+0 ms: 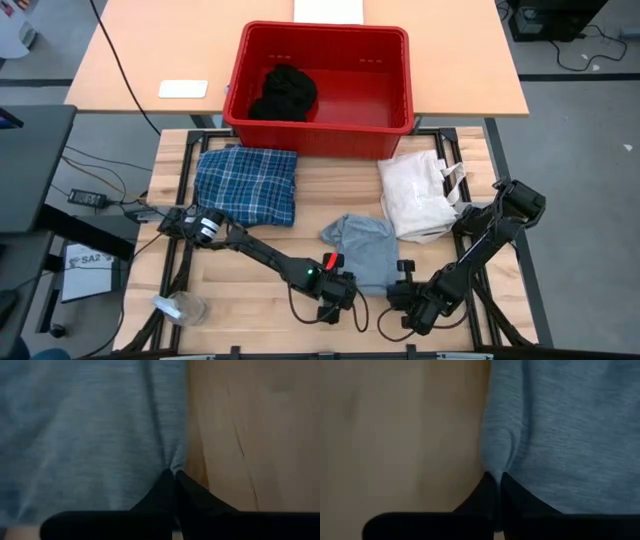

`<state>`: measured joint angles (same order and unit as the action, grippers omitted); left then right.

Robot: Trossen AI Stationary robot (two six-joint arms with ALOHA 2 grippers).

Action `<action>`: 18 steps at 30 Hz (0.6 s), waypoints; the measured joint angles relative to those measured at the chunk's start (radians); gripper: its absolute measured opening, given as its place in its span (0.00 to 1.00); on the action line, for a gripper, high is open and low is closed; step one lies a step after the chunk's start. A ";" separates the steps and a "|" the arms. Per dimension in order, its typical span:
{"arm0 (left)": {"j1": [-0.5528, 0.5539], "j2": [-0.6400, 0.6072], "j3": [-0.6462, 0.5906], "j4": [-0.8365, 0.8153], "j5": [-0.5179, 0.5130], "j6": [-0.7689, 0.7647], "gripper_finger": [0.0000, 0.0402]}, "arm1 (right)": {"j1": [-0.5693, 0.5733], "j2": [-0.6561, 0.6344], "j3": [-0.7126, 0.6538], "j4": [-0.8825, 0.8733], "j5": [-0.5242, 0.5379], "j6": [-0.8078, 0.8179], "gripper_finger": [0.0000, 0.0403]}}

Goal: Fold Laundry from Bin
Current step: Fold the gray shirt

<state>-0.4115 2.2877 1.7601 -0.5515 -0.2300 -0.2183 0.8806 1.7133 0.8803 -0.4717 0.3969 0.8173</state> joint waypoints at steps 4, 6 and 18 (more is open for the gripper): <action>0.000 0.000 0.080 -0.097 0.061 -0.028 0.02 | -0.001 -0.059 0.020 0.003 -0.087 0.003 0.02; -0.007 -0.007 0.144 -0.171 0.082 -0.048 0.01 | 0.000 -0.099 0.033 0.006 -0.114 -0.003 0.02; 0.056 -0.015 0.540 -0.582 0.133 -0.031 0.00 | -0.060 -0.365 0.049 -0.136 -0.076 0.050 0.02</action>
<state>-0.3557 2.2726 2.3003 -1.1336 -0.0971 -0.2489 0.8209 1.3486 0.9295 -0.6077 0.3206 0.8670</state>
